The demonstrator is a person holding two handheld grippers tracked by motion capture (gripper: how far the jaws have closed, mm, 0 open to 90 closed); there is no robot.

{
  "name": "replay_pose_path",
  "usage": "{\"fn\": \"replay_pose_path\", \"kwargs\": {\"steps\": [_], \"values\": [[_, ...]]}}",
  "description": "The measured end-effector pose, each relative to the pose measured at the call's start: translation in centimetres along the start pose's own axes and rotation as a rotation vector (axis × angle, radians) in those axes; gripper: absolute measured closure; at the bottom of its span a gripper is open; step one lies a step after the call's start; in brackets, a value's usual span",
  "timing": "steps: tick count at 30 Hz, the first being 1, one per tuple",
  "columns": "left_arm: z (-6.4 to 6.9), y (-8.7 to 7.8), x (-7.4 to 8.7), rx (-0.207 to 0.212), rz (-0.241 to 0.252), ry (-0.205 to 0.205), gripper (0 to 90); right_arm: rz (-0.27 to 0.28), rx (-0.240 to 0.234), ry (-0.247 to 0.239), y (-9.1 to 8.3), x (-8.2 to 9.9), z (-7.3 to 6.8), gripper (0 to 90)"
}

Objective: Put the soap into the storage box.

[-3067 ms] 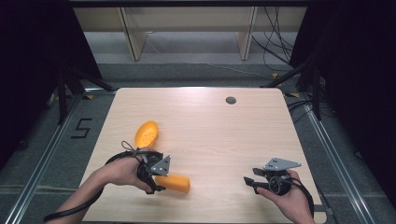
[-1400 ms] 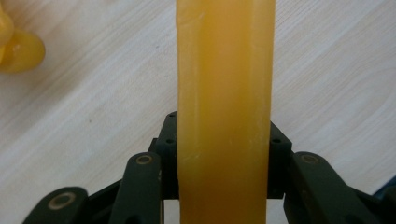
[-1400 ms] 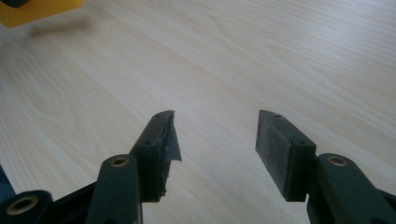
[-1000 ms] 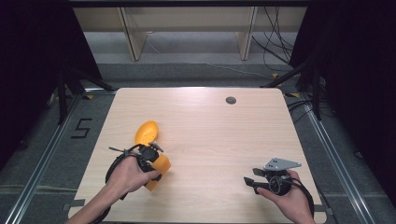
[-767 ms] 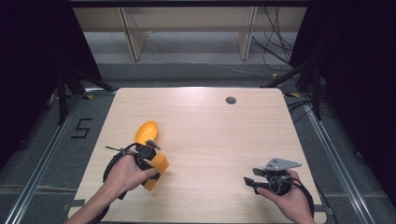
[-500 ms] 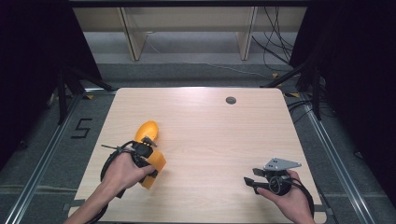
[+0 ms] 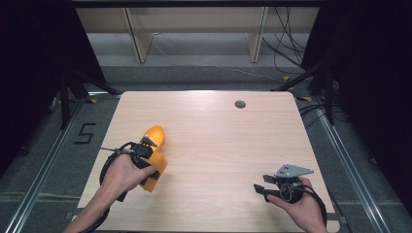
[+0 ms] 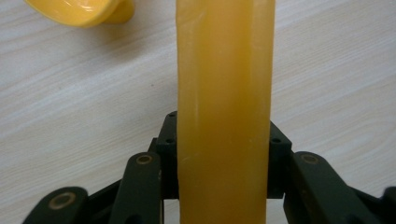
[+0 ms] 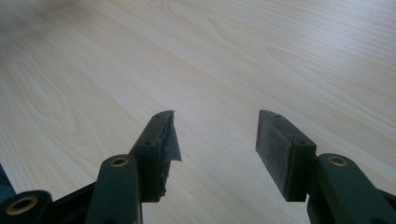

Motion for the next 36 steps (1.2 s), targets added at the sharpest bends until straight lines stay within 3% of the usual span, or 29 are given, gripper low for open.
{"fn": "replay_pose_path", "kwargs": {"steps": [14,25,28,31,36], "values": [[-1.7,-0.4,-1.0,-0.008,0.006,-0.066,60.4,0.003,0.002,0.003,0.0,0.0,0.0,47.5],[-2.9,-0.8,-1.6,-0.011,0.018,-0.096,60.4,0.002,0.002,0.0,0.0,0.0,0.0,47.5],[-3.1,-1.1,-1.8,-0.01,0.02,-0.097,60.4,0.003,0.002,0.001,0.0,-0.1,0.0,47.5],[-3.4,-1.4,-2.1,-0.015,0.027,-0.072,60.4,0.004,0.002,0.0,0.0,-0.1,0.0,47.5],[-3.5,-1.7,-2.5,-0.02,0.032,-0.074,60.4,0.008,0.0,-0.002,0.0,-0.1,0.0,47.5]]}}
Point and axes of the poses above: each handheld gripper's, and its own axes: y roughly forward along the jaws, x roughly out of its underside, z roughly to its right, the point moved 8 cm from there along y, roughly forward along the jaws, and after that the axes turned 8 degrees about -y, right-handed, at the moved point
